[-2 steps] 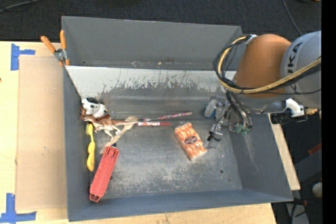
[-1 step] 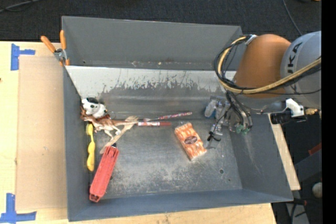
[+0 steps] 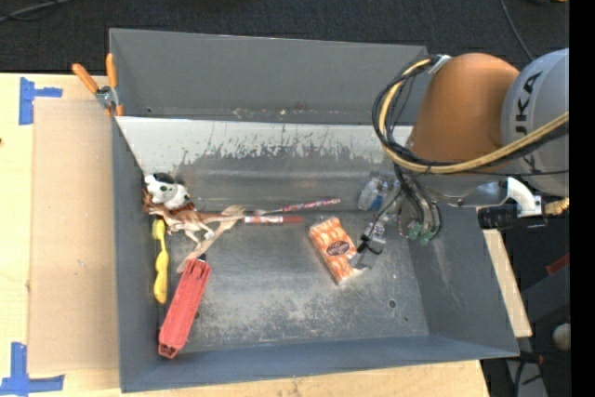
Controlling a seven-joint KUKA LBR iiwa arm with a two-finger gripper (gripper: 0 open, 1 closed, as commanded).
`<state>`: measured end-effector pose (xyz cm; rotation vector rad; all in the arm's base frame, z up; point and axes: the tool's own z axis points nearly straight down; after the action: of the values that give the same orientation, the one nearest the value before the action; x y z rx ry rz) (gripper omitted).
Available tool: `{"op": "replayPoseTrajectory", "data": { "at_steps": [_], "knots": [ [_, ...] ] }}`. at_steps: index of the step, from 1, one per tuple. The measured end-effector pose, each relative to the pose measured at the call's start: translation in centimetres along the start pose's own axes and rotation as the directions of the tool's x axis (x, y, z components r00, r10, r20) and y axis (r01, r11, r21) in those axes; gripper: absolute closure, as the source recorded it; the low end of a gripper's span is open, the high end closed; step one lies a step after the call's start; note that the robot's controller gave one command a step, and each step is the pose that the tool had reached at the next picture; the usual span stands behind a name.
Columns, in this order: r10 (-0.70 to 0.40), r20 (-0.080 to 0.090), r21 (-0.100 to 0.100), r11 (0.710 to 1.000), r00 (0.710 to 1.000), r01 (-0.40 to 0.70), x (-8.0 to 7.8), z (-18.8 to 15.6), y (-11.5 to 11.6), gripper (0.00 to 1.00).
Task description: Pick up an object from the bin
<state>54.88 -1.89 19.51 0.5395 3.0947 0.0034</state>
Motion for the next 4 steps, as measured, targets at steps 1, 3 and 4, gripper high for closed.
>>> {"op": "replayPoseTrajectory", "data": {
  "at_steps": [1, 3, 4],
  "knots": [
    [-0.17, 0.006, -0.001, 0.985, 0.985, 0.17, -0.7, 4.4, 1.8, 0.0],
    [-0.103, 0.004, -0.001, 0.995, 0.995, 0.103, -1.1, 6.1, 2.9, 0.0],
    [-0.072, 0.005, -0.004, 0.997, 0.997, 0.072, -2.1, 6.1, 2.2, 0.0]
  ]
}}
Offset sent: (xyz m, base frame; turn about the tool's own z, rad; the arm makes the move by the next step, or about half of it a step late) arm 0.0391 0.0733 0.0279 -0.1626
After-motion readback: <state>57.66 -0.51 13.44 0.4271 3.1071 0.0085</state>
